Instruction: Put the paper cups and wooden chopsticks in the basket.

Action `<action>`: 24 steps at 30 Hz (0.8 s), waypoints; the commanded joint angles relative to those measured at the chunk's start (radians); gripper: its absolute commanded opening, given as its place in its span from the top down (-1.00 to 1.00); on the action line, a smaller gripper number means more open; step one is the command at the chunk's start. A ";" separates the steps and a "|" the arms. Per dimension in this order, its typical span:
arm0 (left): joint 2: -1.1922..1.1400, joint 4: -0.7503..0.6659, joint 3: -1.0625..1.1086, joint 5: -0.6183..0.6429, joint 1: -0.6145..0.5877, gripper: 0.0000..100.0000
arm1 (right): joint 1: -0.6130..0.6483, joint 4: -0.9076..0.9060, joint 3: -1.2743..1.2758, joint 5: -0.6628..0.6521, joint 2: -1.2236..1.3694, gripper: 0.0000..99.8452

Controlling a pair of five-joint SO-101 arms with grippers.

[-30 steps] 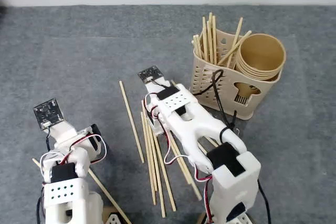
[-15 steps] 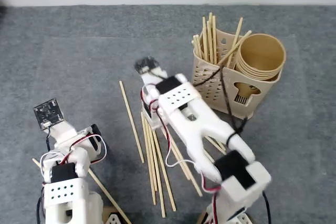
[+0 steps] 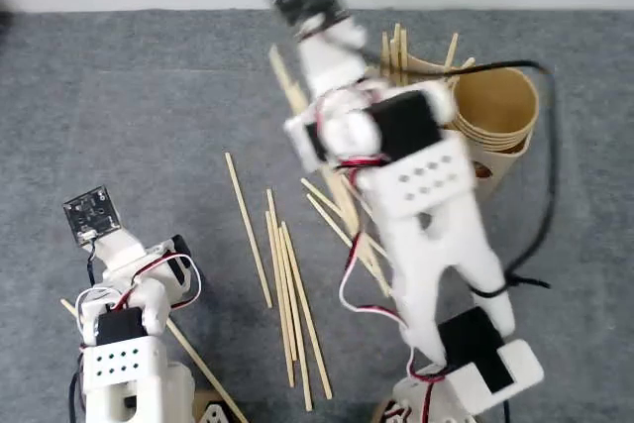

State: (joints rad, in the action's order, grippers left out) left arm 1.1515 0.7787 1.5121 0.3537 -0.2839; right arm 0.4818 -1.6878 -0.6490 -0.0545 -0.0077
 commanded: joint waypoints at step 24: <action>0.021 -0.018 -0.005 -0.008 -0.008 0.66 | -0.360 0.541 -0.284 0.129 -0.058 0.98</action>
State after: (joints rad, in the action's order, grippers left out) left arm 1.1515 0.7787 1.5121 0.3537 -0.2839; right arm 0.1396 -1.1784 -0.9252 0.0698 -0.0092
